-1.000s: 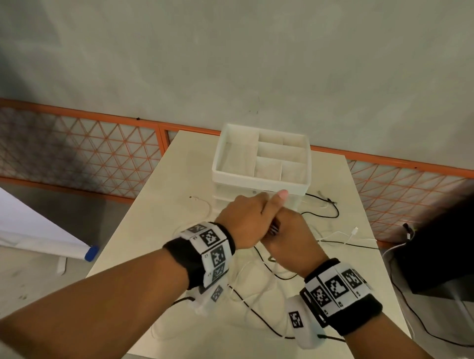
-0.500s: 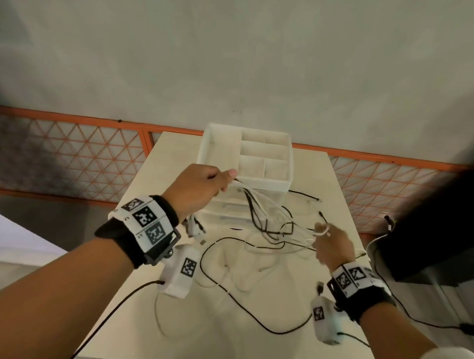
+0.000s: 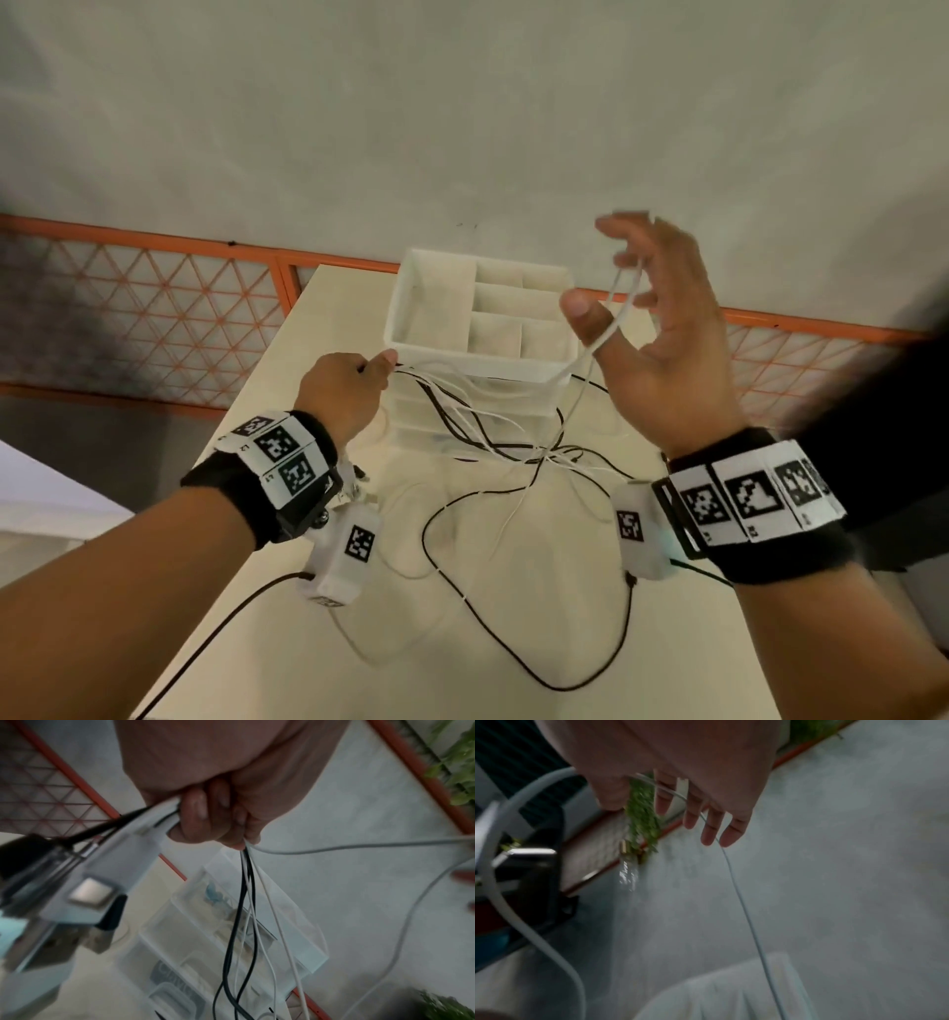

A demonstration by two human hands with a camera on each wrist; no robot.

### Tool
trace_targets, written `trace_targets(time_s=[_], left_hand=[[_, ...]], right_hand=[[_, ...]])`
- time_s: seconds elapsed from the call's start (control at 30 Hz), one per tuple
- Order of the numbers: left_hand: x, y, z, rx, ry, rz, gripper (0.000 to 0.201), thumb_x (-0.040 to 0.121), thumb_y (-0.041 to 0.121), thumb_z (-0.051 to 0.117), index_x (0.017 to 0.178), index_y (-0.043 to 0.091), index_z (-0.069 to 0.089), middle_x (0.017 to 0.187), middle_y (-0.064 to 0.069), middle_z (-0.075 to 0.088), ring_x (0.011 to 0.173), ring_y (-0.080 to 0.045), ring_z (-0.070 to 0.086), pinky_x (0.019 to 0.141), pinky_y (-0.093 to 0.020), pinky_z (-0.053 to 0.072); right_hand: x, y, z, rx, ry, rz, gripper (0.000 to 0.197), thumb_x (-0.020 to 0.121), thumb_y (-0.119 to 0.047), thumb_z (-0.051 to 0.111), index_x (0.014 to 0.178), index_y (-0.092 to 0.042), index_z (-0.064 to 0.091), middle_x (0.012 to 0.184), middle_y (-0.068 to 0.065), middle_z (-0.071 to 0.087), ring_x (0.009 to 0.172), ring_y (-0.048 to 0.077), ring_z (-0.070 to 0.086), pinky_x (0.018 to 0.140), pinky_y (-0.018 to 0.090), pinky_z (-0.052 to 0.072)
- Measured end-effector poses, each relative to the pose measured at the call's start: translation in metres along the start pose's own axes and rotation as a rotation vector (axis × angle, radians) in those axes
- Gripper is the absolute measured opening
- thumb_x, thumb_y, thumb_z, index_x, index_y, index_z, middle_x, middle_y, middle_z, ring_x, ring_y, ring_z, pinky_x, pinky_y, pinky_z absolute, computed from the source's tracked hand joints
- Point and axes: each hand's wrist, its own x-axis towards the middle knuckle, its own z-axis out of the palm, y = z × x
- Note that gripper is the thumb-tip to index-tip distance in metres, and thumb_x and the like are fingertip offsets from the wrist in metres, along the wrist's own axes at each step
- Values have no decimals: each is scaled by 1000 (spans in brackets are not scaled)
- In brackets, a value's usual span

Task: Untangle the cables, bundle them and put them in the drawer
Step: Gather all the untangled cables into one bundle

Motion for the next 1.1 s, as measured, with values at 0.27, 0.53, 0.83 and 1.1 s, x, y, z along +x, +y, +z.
trace_targets(time_s=[0.27,0.53,0.83,1.1], left_hand=[[-3,17,-15,-580,-26,-166,37,98,42,54,73,15,52,40,11,32,35,-8,23,35,-19,23],[6,28,-30,-772,28,-186,38,98,43,55,70,17,49,39,11,32,33,-6,22,32,-18,18],[-31,51,12,-601,-236,-41,35,104,40,40,81,16,48,74,-4,74,38,-9,23,38,-22,25],[-55,48,70,-400,-515,77,34,106,32,31,91,16,55,64,-2,64,41,-11,33,44,-26,27]], right_hand=[[-19,54,14,-123,93,422,32,98,-44,57,124,-25,59,118,-7,61,108,14,60,85,31,47],[-134,166,30,-167,-345,1321,45,98,-51,50,107,-11,68,76,4,72,60,22,67,57,31,54],[-26,47,26,210,-136,655,23,102,-34,49,95,-27,70,76,3,72,59,19,67,56,28,52],[22,-25,26,503,-55,485,27,105,-10,41,96,-20,65,87,15,72,55,25,68,50,32,51]])
